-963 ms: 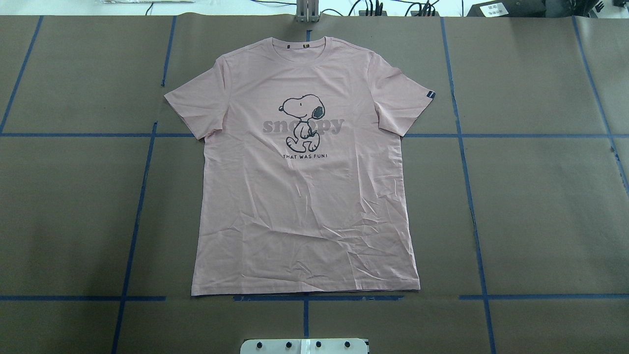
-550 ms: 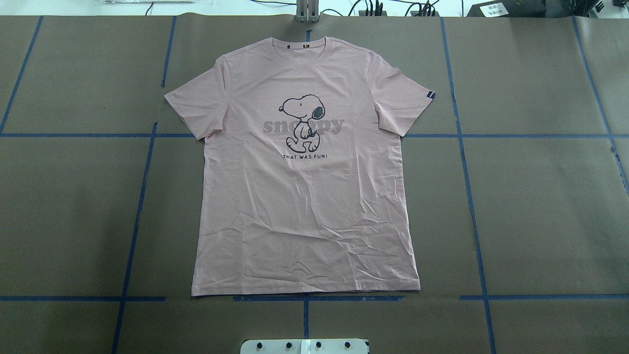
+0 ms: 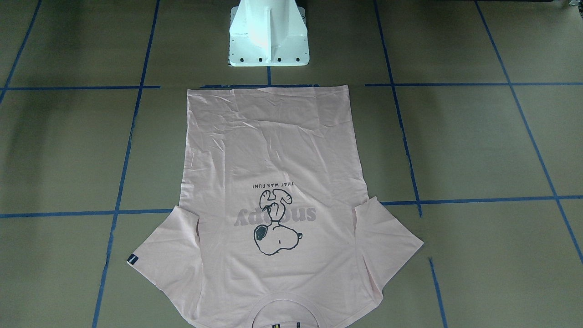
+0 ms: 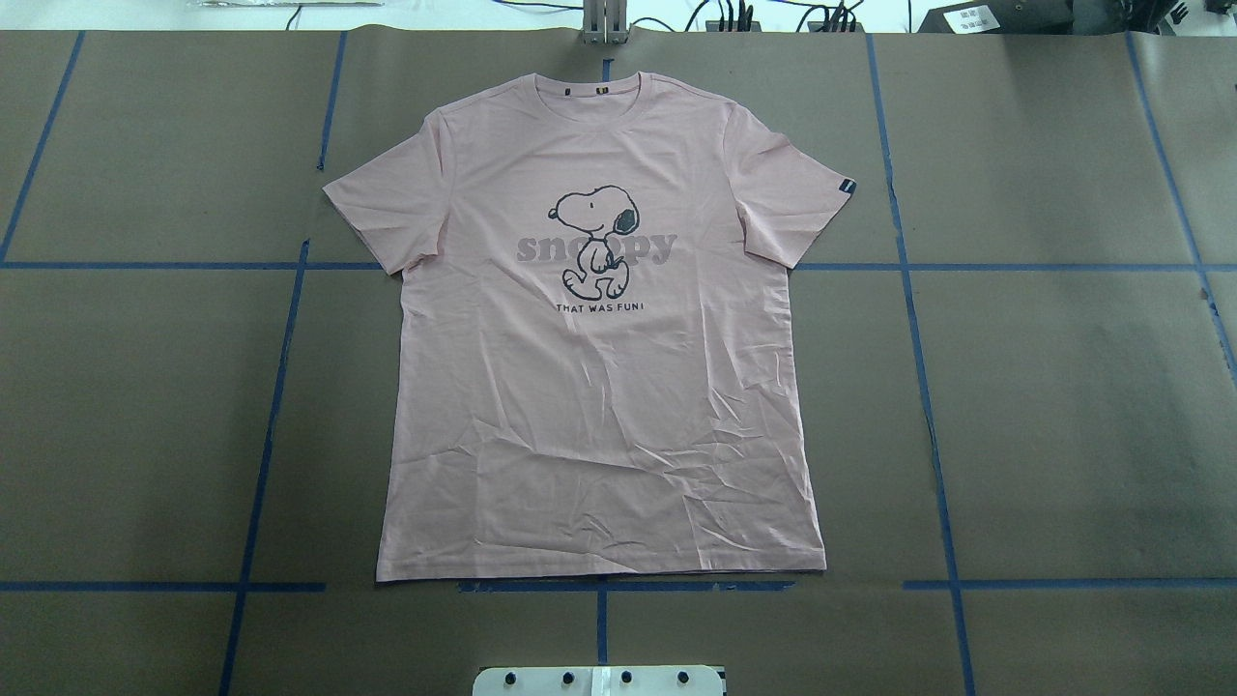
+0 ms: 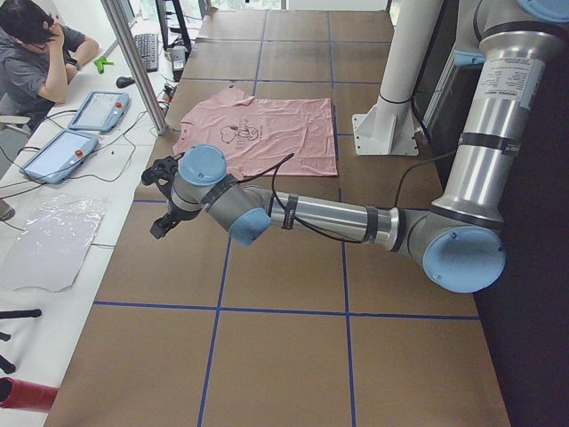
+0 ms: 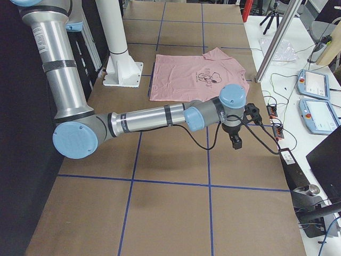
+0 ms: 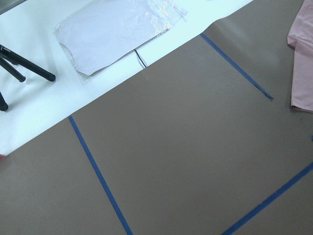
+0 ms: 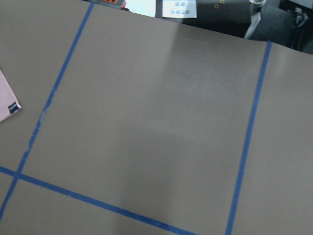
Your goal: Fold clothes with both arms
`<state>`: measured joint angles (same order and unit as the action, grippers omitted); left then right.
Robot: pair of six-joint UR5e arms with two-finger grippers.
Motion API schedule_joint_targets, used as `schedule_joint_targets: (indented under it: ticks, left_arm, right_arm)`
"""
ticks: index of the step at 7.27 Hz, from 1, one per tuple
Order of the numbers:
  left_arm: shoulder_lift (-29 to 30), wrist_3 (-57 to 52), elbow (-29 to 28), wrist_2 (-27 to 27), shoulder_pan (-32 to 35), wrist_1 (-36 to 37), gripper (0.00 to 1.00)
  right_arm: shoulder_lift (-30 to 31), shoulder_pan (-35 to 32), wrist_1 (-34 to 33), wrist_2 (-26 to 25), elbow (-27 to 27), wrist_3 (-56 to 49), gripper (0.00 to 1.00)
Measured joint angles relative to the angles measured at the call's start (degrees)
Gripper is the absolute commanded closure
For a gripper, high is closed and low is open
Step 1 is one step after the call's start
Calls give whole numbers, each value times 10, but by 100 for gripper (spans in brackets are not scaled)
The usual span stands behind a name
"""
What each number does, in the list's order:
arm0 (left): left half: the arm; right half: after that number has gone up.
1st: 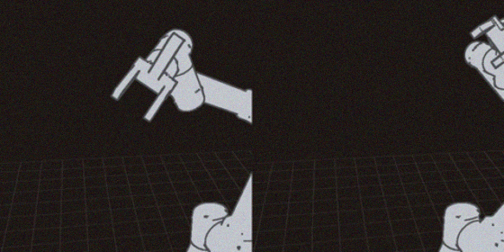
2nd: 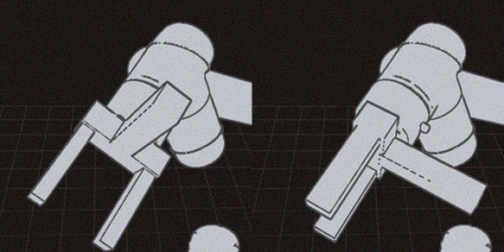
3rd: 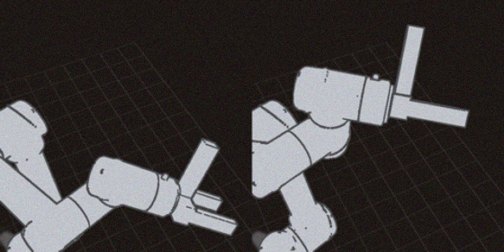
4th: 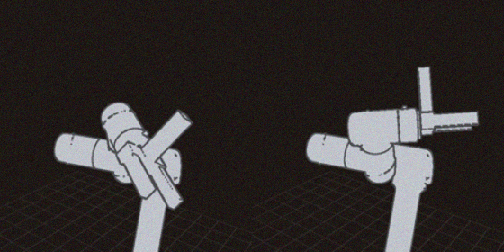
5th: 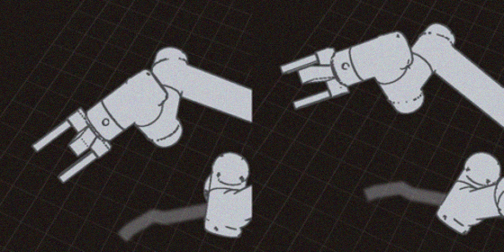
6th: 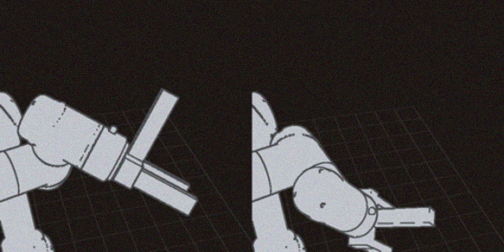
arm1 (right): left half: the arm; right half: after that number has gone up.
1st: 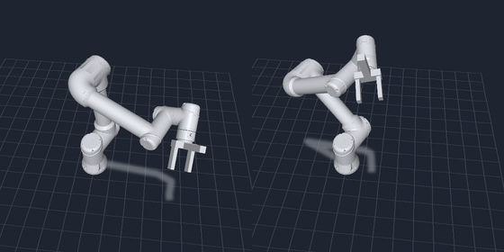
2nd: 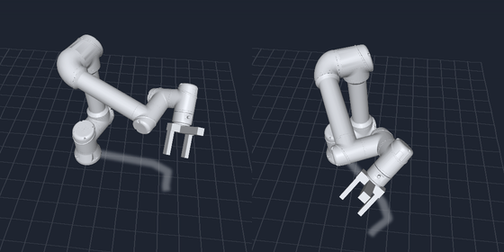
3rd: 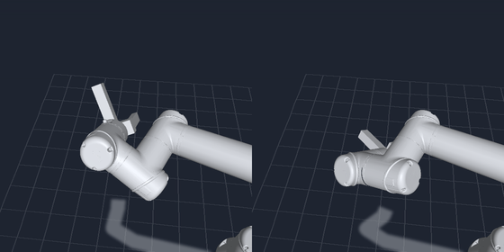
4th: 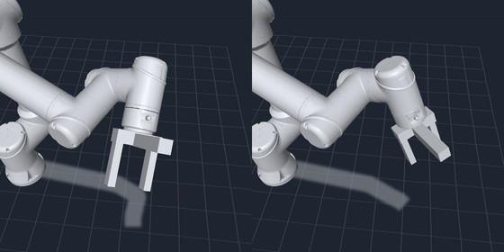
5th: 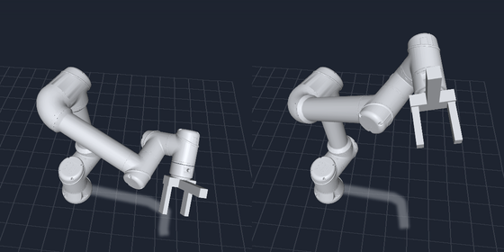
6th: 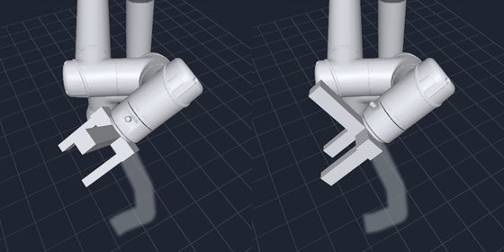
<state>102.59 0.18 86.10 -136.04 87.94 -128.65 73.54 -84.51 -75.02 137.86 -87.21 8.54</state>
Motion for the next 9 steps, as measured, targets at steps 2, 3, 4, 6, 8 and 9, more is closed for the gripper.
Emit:
schedule_joint_targets:
  ticks: [2,3,4,6,8,9]
  left_arm:
    - [4,44,-2,2,-35,-40,0]
    - [4,50,-1,2,-44,-46,0]
    - [4,52,-1,2,-49,-47,0]
    - [3,54,0,2,-50,-48,0]
    - [4,54,1,3,-51,-48,0]
    - [4,54,1,3,-52,-48,0]
  right_arm:
    - [-38,80,59,-62,7,135,3]
    - [-53,131,94,-119,12,221,11]
    - [-67,179,139,-176,29,303,27]
    - [-99,251,245,-270,115,428,32]
    - [-128,305,303,-347,180,492,35]
    - [-133,322,308,-373,190,501,36]
